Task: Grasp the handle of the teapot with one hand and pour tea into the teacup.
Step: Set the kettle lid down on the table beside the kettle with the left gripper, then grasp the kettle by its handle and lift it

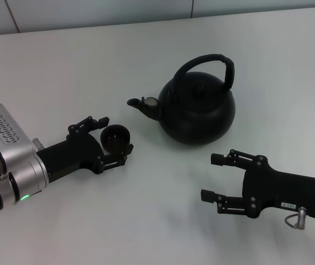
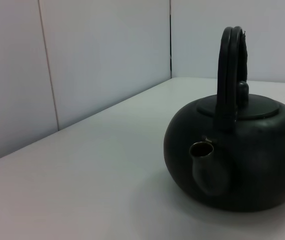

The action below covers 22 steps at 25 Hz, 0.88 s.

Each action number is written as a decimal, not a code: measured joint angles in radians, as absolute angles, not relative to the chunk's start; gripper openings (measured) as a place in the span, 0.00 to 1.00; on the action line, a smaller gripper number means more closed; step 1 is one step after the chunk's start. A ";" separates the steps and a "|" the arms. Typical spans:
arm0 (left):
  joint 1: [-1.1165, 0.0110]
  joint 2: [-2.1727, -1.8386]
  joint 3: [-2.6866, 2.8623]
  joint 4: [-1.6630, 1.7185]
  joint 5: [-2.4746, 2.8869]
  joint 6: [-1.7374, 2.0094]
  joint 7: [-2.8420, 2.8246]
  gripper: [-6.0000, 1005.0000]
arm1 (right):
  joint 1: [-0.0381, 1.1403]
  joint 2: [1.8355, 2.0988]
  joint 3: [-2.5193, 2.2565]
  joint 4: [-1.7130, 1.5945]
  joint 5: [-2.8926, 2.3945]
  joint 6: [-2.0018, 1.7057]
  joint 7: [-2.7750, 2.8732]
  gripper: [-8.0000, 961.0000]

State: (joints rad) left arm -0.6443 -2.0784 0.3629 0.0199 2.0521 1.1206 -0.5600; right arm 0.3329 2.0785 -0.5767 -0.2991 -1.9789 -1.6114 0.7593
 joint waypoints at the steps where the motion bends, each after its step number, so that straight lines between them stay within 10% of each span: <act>1: -0.644 -2.078 0.363 0.020 2.052 1.121 -0.559 0.86 | 0.333 2.078 -0.577 -0.299 -1.979 -1.612 0.759 0.85; 22: -0.376 -2.037 0.344 0.326 2.043 1.642 -0.725 0.86 | 0.336 2.080 -0.577 -0.299 -1.979 -1.609 0.761 0.85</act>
